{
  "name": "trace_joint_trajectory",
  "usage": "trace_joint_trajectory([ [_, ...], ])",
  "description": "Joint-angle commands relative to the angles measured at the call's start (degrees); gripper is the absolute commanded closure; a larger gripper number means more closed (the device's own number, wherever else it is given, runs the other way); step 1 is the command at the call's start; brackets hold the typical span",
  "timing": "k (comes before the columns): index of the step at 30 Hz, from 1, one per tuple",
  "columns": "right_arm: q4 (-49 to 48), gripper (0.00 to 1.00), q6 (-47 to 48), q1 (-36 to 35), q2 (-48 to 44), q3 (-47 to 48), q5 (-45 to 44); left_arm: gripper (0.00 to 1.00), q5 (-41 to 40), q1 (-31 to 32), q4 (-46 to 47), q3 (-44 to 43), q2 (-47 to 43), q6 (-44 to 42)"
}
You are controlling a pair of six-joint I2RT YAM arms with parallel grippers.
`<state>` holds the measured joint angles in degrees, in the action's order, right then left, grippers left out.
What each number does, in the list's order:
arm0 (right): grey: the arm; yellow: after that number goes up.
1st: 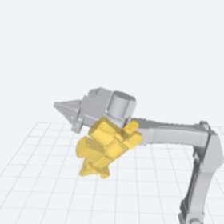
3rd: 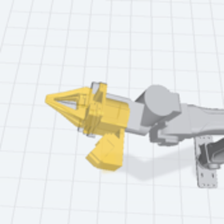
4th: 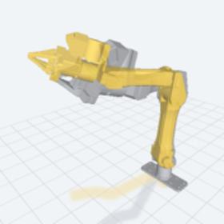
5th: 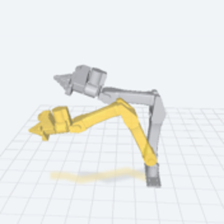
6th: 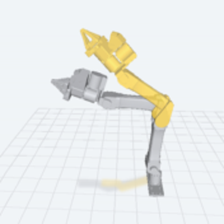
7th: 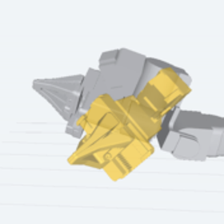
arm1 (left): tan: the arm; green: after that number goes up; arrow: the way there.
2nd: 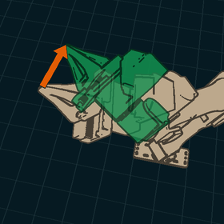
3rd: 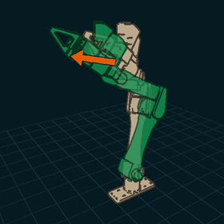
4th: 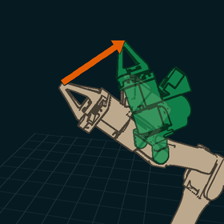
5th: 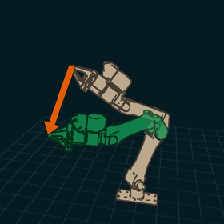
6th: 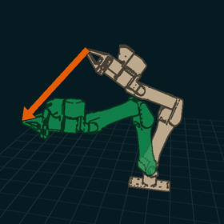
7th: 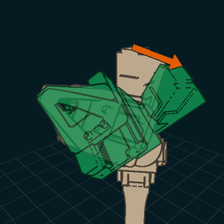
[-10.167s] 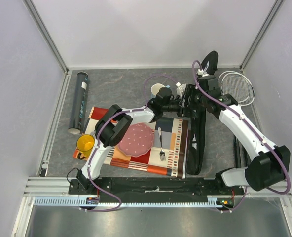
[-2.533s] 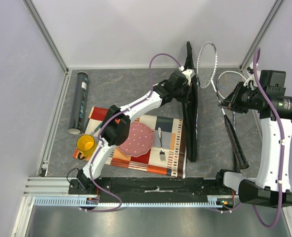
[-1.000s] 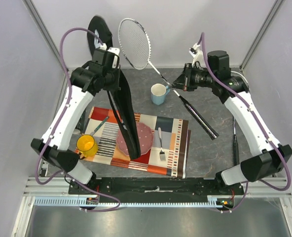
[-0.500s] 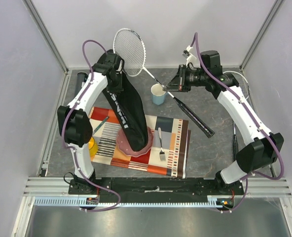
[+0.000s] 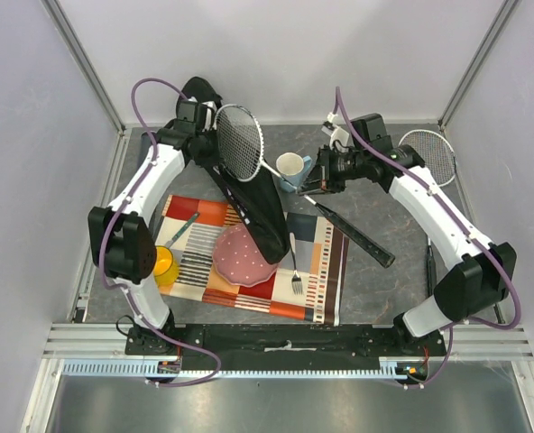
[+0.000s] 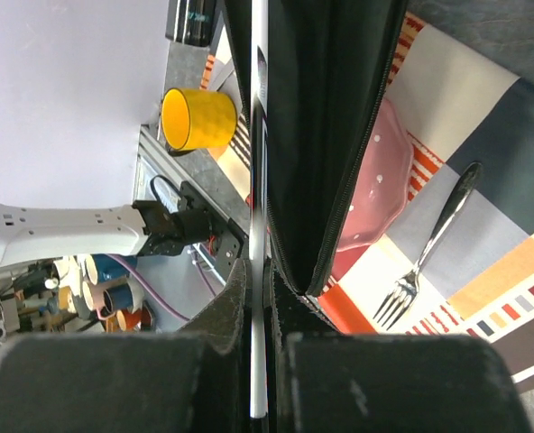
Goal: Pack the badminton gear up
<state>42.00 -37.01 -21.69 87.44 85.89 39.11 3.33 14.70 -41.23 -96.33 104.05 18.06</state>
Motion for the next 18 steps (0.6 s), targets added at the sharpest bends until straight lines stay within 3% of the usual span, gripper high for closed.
trace_joint_trajectory([
  [1, -1.39, 1.0, 0.8, -1.6, 1.06, 0.51, 0.7, 0.98, 6.58, -0.99, 10.27, 3.68, -5.69, 0.4],
  [8, -4.64, 1.0, -2.18, -4.14, 9.41, 6.3, -1.67, 0.98, 16.87, -2.65, 18.89, 13.7, -9.74, 1.97],
  [18, -13.25, 1.0, -9.91, -10.03, 25.31, 21.24, -12.83, 0.98, 27.85, -3.8, 24.27, 19.6, -11.68, 5.23],
])
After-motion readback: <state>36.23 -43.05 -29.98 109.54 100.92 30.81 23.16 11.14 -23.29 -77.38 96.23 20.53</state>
